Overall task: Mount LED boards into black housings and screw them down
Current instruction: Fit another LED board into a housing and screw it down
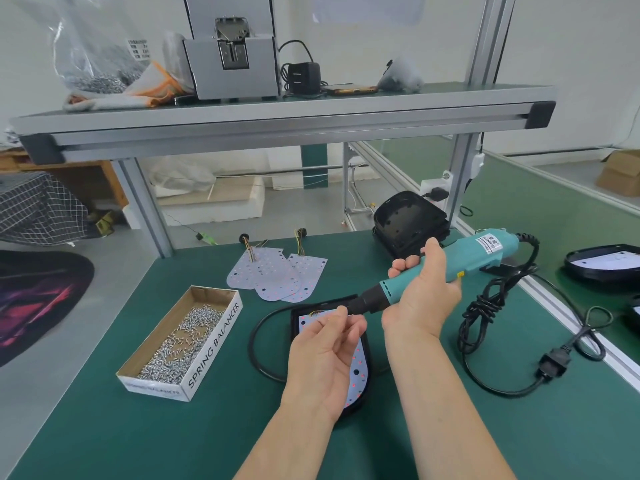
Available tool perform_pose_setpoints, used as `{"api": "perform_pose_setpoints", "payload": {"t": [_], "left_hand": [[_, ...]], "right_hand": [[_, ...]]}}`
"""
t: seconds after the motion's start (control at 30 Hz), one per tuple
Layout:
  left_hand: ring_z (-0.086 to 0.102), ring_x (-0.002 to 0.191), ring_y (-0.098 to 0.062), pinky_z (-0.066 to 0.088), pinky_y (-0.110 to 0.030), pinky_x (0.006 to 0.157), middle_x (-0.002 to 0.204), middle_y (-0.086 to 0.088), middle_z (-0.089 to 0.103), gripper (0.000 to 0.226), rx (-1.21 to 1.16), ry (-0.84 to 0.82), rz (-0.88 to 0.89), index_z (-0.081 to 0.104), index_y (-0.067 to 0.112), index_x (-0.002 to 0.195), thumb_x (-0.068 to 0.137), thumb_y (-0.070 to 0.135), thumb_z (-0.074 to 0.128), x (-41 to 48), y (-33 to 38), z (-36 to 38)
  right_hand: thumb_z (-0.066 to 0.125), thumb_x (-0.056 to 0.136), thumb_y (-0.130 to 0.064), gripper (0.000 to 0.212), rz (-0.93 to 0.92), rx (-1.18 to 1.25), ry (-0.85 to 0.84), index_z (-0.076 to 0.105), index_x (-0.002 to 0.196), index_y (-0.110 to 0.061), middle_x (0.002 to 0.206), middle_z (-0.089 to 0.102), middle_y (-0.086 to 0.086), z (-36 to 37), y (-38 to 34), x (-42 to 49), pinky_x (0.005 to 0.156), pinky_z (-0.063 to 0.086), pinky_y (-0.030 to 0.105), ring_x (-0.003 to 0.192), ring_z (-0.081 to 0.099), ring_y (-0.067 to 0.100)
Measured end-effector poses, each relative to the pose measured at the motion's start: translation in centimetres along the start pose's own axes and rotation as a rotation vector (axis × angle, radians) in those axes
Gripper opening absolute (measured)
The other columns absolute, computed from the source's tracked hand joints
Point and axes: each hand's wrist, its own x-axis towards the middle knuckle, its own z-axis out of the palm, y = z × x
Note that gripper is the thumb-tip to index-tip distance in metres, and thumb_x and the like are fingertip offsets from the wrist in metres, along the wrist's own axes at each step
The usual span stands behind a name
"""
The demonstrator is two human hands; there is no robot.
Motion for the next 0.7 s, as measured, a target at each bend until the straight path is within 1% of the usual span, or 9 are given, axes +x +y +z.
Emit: {"api": "perform_pose_setpoints", "payload": {"t": [0.07, 0.17, 0.23, 0.33, 0.4, 0.47, 0.57, 0.63, 0.7], "left_hand": [[0.071, 0.065, -0.016, 0.057, -0.02, 0.063, 0.078, -0.014, 0.072, 0.017, 0.034, -0.021, -0.012, 0.07, 0.0, 0.082, 0.076, 0.015, 0.076, -0.1, 0.1, -0.2], [0.069, 0.064, -0.016, 0.054, -0.02, 0.057, 0.08, -0.013, 0.074, 0.02, 0.276, -0.009, 0.028, 0.069, 0.003, 0.092, 0.084, 0.021, 0.077, 0.2, 0.8, -1.5], [0.066, 0.066, -0.015, 0.051, -0.025, 0.059, 0.083, -0.006, 0.074, 0.024, 0.665, 0.167, 0.201, 0.066, 0.011, 0.099, 0.085, 0.026, 0.078, 1.3, 1.8, -3.2], [0.062, 0.089, -0.017, 0.046, -0.033, 0.079, 0.096, 0.001, 0.064, 0.033, 1.171, 0.457, 0.38, 0.056, 0.017, 0.104, 0.083, 0.032, 0.076, 3.4, 3.9, -5.4], [0.059, 0.099, -0.022, 0.046, -0.033, 0.083, 0.1, 0.001, 0.061, 0.039, 1.394, 0.398, 0.279, 0.051, 0.016, 0.11, 0.085, 0.036, 0.073, 4.8, 4.4, -6.0], [0.058, 0.096, -0.024, 0.044, -0.032, 0.074, 0.101, 0.0, 0.061, 0.041, 1.59, 0.331, 0.163, 0.049, 0.015, 0.108, 0.084, 0.041, 0.07, 6.0, 4.4, -5.9], [0.051, 0.073, -0.023, 0.035, -0.03, 0.057, 0.079, 0.0, 0.053, 0.035, 1.627, 0.313, 0.093, 0.045, 0.014, 0.082, 0.079, 0.04, 0.069, 7.1, 4.2, -5.3], [0.035, 0.057, -0.019, 0.025, -0.028, 0.051, 0.063, 0.003, 0.038, 0.044, 1.497, 0.278, 0.05, 0.035, 0.017, 0.067, 0.077, 0.035, 0.073, 7.6, 3.7, -5.1], [0.028, 0.058, -0.019, 0.019, -0.029, 0.053, 0.064, 0.001, 0.031, 0.05, 1.318, 0.219, 0.014, 0.03, 0.02, 0.066, 0.077, 0.029, 0.078, 7.8, 3.5, -5.1]], "right_hand": [[0.068, 0.089, -0.021, 0.027, -0.005, 0.001, -0.002, 0.054, 0.109, -0.009, 0.056, 0.052, -0.001, 0.1, -0.1, 0.1, 0.049, 0.047, 0.026, 0.049, 0.053, 0.018], [0.068, 0.089, -0.021, 0.025, -0.01, -0.001, -0.012, 0.054, 0.106, -0.01, 0.057, 0.053, -0.001, 0.3, -0.4, 0.6, 0.049, 0.047, 0.025, 0.049, 0.054, 0.018], [0.069, 0.089, -0.021, 0.023, -0.011, 0.002, -0.02, 0.053, 0.103, -0.01, 0.057, 0.053, -0.002, 0.5, -0.7, 1.0, 0.049, 0.047, 0.025, 0.049, 0.055, 0.017], [0.069, 0.089, -0.021, 0.023, -0.014, 0.001, -0.035, 0.053, 0.102, -0.011, 0.057, 0.054, -0.002, 1.0, -0.6, 1.3, 0.049, 0.048, 0.026, 0.049, 0.055, 0.016], [0.069, 0.089, -0.02, 0.021, -0.014, -0.011, -0.048, 0.053, 0.1, -0.011, 0.056, 0.054, -0.002, 1.3, -0.3, 1.4, 0.048, 0.047, 0.025, 0.048, 0.054, 0.016], [0.069, 0.09, -0.02, 0.019, -0.024, -0.035, -0.061, 0.053, 0.097, -0.011, 0.055, 0.053, -0.002, 1.6, 0.2, 1.5, 0.048, 0.047, 0.026, 0.047, 0.054, 0.017], [0.069, 0.091, -0.02, 0.016, -0.05, -0.077, -0.092, 0.054, 0.093, -0.013, 0.055, 0.053, -0.001, 2.1, 0.8, 1.7, 0.047, 0.047, 0.026, 0.047, 0.054, 0.018], [0.069, 0.091, -0.02, 0.017, -0.068, -0.102, -0.114, 0.053, 0.091, -0.014, 0.055, 0.052, -0.001, 2.5, 1.2, 1.8, 0.047, 0.046, 0.025, 0.046, 0.055, 0.018], [0.069, 0.091, -0.02, 0.018, -0.084, -0.131, -0.142, 0.052, 0.089, -0.014, 0.054, 0.053, -0.001, 2.8, 1.7, 1.8, 0.046, 0.046, 0.025, 0.045, 0.055, 0.018]]}}
